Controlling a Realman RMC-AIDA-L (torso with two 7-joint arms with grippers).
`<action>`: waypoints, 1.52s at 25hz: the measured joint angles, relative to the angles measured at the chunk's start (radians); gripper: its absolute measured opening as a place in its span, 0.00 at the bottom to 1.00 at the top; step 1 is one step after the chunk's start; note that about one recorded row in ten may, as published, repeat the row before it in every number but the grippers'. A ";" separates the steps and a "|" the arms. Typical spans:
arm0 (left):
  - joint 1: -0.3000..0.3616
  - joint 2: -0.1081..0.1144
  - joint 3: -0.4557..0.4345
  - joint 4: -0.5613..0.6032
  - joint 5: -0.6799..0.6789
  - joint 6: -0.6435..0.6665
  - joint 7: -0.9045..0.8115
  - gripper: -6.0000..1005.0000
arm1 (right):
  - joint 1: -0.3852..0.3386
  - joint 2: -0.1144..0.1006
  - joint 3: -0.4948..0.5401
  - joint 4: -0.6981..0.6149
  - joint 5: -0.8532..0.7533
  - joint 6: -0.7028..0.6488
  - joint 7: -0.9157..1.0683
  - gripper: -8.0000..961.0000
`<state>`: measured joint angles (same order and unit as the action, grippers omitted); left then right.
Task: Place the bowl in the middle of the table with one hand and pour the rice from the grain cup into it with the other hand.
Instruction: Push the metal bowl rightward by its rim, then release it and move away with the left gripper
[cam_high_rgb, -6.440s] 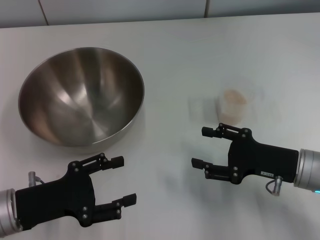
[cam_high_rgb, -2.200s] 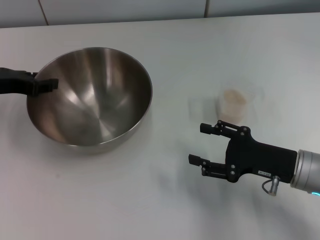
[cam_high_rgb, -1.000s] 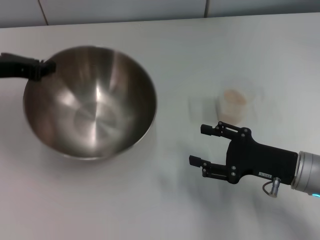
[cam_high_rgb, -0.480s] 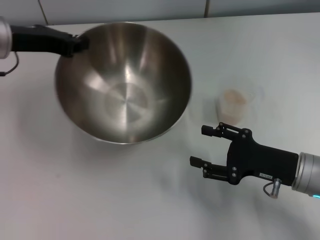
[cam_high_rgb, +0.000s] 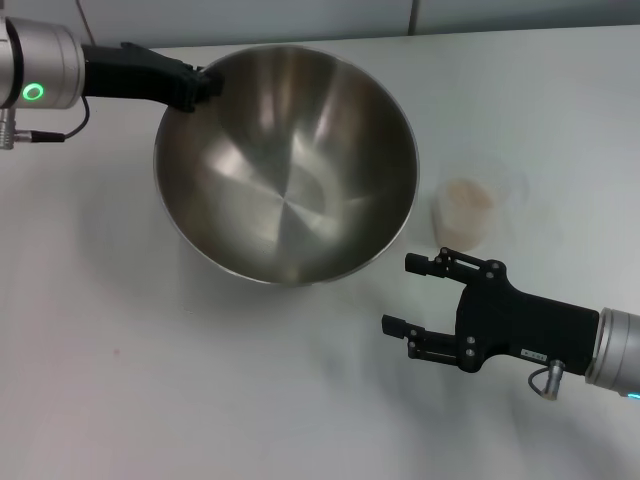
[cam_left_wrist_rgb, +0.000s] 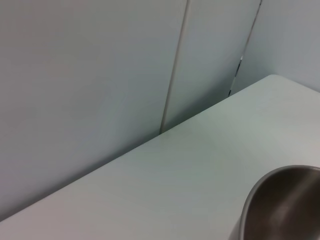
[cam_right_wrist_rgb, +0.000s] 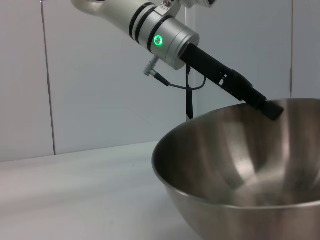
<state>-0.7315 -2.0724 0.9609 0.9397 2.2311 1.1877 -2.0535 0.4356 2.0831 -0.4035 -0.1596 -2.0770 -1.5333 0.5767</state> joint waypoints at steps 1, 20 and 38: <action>-0.002 0.000 0.000 -0.005 0.000 -0.004 0.001 0.05 | 0.000 0.000 0.000 0.000 0.000 0.000 0.000 0.79; -0.021 0.003 0.003 -0.104 -0.001 -0.090 0.031 0.05 | 0.000 0.000 0.000 0.002 0.000 -0.001 0.000 0.79; -0.032 0.002 0.024 -0.150 0.001 -0.136 0.044 0.05 | -0.001 0.000 0.000 0.001 0.000 -0.001 -0.009 0.79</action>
<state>-0.7640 -2.0708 0.9848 0.7901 2.2323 1.0519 -2.0098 0.4345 2.0831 -0.4034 -0.1582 -2.0770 -1.5339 0.5676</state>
